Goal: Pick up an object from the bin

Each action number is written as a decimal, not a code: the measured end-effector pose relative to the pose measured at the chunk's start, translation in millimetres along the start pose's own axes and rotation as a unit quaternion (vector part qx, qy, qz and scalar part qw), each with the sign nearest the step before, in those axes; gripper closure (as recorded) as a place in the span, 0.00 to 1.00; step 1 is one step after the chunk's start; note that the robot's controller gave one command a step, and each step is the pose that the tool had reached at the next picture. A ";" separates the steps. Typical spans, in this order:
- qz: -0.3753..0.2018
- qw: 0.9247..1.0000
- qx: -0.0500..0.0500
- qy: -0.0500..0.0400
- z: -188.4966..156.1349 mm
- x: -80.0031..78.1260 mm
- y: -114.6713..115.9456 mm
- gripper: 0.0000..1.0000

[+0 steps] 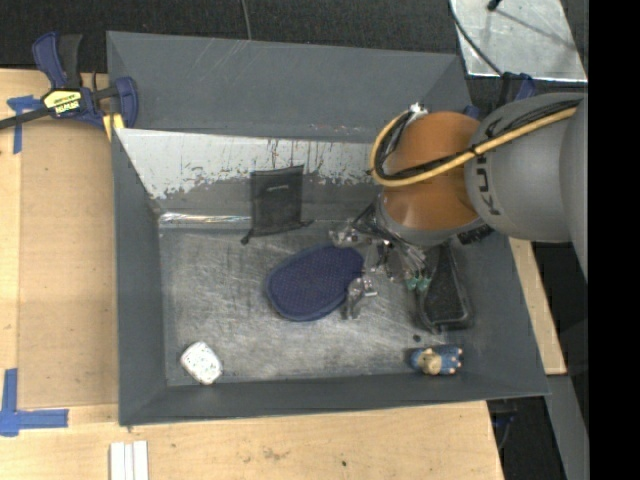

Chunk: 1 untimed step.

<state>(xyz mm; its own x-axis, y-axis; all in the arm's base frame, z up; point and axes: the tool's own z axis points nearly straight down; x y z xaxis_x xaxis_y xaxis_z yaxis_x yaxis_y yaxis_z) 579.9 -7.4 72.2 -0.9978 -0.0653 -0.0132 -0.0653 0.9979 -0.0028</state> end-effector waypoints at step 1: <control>0.001 1.000 -0.001 -0.005 -4.3 -4.0 -0.7 1.00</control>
Offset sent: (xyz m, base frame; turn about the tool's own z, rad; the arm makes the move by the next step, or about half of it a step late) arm 0.0000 0.0000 0.0000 0.0000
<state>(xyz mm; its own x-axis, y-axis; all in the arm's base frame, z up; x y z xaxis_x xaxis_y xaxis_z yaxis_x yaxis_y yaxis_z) 583.9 -7.7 76.5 -0.9977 -0.0643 -0.0231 -0.0643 0.9979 -0.0017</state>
